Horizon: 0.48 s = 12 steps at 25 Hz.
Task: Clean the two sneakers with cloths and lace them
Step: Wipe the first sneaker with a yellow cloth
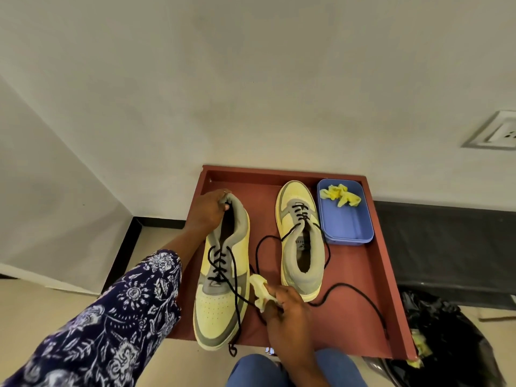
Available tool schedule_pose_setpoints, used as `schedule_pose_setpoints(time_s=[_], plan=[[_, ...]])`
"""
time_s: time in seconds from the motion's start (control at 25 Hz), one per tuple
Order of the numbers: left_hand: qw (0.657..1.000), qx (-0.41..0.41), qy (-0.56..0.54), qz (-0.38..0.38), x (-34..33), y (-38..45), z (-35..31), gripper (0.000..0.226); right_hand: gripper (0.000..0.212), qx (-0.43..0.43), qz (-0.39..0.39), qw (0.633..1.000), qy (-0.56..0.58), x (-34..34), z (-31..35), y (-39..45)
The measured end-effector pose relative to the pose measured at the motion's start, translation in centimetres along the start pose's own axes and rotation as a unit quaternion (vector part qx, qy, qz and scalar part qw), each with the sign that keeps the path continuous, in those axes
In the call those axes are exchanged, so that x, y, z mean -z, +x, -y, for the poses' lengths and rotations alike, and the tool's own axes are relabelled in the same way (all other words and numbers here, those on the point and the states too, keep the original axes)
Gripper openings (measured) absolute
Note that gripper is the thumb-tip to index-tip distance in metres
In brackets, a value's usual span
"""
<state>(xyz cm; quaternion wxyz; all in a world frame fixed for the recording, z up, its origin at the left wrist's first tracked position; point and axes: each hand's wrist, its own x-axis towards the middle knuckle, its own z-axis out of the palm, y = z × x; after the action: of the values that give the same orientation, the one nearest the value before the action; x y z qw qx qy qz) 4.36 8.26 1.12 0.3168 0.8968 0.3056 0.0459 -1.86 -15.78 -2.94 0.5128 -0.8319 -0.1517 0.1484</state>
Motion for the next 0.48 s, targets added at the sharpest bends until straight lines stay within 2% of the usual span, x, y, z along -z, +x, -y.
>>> schedule_pose_setpoints(time_s=[0.16, 0.36, 0.48], plan=[[0.999, -0.002, 0.007, -0.040, 1.2, -1.2, 0.2, 0.035, 0.035, -0.007, 0.002, 1.000, 0.007, 0.6, 0.9, -0.1], [0.995, -0.012, 0.078, -0.067, 3.9, -3.3, 1.3, 0.037, 0.034, 0.019, -0.020, 1.000, 0.015, 1.7, 3.1, 0.0], [0.993, -0.014, 0.071, -0.092, 6.0, -5.0, 1.4, 0.041, 0.032, 0.022, -0.023, 0.999, 0.030, 2.2, 4.1, -0.1]])
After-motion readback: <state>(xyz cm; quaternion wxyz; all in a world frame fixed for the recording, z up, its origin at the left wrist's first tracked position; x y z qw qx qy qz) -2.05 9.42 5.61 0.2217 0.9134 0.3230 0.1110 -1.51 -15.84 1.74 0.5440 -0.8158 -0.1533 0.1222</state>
